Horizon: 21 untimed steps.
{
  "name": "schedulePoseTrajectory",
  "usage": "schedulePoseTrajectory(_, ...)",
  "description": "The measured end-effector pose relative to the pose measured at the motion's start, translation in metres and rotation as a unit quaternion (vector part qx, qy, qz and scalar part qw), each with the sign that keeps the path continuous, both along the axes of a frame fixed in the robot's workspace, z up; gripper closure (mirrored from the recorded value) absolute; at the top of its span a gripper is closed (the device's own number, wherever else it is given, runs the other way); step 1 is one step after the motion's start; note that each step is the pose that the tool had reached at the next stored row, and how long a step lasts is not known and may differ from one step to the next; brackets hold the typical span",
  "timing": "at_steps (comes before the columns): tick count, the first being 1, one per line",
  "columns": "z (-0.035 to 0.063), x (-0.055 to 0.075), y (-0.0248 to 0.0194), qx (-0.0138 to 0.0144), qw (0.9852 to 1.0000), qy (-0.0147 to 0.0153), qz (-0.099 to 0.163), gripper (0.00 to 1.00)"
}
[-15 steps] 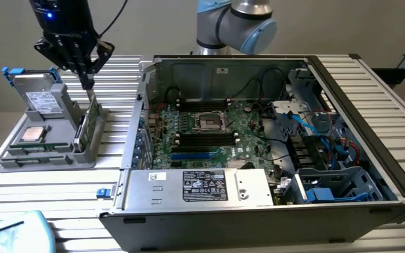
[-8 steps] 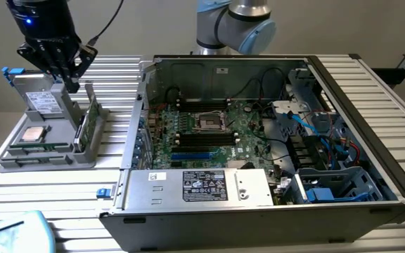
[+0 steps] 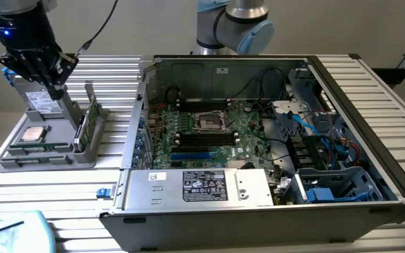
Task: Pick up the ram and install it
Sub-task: 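Reach for the ram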
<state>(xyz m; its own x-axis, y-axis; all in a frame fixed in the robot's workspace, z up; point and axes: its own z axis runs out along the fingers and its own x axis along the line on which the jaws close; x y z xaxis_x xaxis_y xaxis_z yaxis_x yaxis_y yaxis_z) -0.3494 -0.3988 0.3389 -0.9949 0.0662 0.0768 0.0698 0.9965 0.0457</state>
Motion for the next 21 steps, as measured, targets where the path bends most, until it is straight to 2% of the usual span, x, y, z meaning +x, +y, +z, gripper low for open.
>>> schedulePoseTrajectory(5, -0.0084, -0.018, 0.0000, 0.0000, 1.0000, 0.0000, 0.002, 0.90)
schedulePoseTrajectory(11, -0.0121, -0.027, -0.0013, 0.0000, 1.0000, -0.0001, 0.007, 0.90)
schedulePoseTrajectory(16, -0.0133, -0.033, -0.0055, -0.0001, 1.0000, 0.0000, 0.010, 0.90)
schedulePoseTrajectory(21, -0.0153, -0.037, -0.0127, -0.0001, 0.9999, 0.0000, 0.013, 0.90)
